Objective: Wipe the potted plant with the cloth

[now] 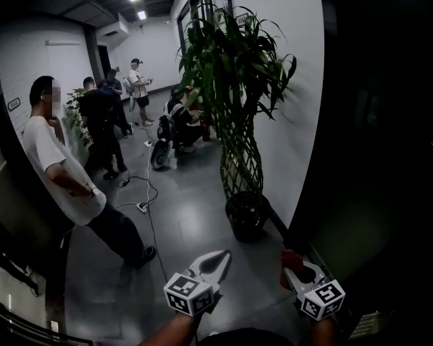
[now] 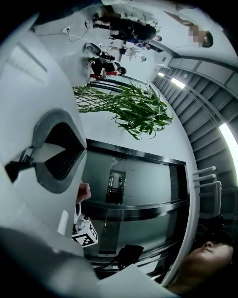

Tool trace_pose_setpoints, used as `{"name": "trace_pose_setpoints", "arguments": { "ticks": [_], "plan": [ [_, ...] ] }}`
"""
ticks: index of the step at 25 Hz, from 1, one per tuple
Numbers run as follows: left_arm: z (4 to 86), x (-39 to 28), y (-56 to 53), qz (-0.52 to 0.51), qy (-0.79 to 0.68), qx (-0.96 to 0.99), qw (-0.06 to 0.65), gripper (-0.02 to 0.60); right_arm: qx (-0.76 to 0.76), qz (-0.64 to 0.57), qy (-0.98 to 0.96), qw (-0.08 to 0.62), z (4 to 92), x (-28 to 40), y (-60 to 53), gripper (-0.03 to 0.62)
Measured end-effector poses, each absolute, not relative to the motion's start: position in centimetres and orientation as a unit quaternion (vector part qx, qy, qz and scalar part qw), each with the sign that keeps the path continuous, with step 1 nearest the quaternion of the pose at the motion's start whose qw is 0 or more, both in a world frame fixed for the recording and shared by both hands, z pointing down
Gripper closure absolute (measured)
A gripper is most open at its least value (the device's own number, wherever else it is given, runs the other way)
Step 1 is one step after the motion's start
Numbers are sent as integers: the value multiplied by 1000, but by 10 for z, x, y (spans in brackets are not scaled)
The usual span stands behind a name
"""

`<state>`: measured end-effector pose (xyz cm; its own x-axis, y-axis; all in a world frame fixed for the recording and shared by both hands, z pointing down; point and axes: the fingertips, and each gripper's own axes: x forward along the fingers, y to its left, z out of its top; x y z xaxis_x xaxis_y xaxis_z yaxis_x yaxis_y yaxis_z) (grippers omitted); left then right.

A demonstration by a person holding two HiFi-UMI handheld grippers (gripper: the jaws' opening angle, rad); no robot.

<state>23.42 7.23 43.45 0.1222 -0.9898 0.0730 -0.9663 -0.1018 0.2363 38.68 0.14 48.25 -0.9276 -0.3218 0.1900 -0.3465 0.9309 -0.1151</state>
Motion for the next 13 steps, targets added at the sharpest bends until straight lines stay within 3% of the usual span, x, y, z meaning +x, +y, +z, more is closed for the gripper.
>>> {"name": "trace_pose_setpoints", "arguments": {
  "ticks": [8, 13],
  "plan": [
    [449, 233, 85, -51, -661, 736, 137, 563, 171, 66, -979, 89, 481, 387, 7, 536],
    [446, 225, 88, -48, -669, 733, 113, 564, 176, 70, -978, 93, 484, 389, 10, 537]
  ]
}}
